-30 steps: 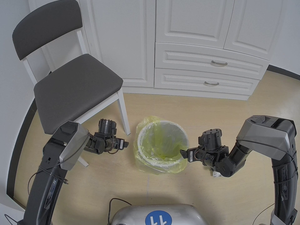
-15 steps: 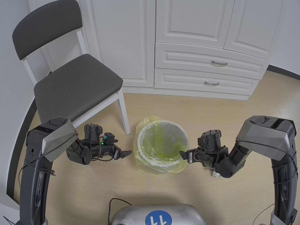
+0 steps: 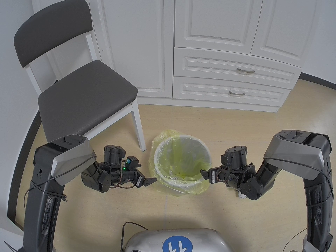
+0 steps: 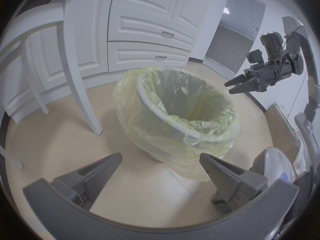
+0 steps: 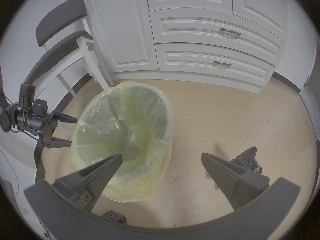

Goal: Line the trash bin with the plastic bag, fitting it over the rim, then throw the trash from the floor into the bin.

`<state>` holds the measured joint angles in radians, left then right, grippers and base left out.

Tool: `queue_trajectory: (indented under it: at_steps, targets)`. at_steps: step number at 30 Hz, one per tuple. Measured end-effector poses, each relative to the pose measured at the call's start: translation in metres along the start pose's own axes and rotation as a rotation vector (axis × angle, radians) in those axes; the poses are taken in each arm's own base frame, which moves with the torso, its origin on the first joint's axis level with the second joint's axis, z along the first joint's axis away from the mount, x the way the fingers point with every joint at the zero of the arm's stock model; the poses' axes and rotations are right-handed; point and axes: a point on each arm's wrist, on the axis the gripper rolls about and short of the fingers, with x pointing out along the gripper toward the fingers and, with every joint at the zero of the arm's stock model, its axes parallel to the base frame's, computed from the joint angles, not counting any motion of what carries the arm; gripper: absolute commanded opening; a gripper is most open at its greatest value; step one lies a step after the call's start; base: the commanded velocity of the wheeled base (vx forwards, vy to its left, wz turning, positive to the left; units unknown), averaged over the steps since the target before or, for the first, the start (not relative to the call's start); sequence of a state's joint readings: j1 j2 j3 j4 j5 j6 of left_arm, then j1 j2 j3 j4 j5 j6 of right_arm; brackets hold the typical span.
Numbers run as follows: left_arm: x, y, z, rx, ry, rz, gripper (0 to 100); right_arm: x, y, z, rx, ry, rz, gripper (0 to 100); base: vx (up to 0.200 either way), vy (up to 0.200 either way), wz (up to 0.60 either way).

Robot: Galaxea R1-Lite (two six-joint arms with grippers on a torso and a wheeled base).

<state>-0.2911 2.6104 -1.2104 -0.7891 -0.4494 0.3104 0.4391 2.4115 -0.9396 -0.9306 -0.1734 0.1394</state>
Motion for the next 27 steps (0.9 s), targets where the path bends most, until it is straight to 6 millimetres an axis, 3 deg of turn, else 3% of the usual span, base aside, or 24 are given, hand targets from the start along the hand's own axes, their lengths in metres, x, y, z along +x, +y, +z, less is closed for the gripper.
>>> queue_trajectory:
  at_steps: [15, 27]
  targets:
    - [0.025, 0.006, 0.021, -0.096, -0.021, 0.068, 100, 0.001, -0.001, 0.0, 0.001, 0.0, -0.002, 100, 0.0, 0.0, 0.0]
    - [0.043, 0.041, 0.017, -0.036, 0.016, 0.054, 100, 0.002, -0.004, 0.0, 0.004, 0.0, -0.008, 100, 0.0, 0.0, 0.0]
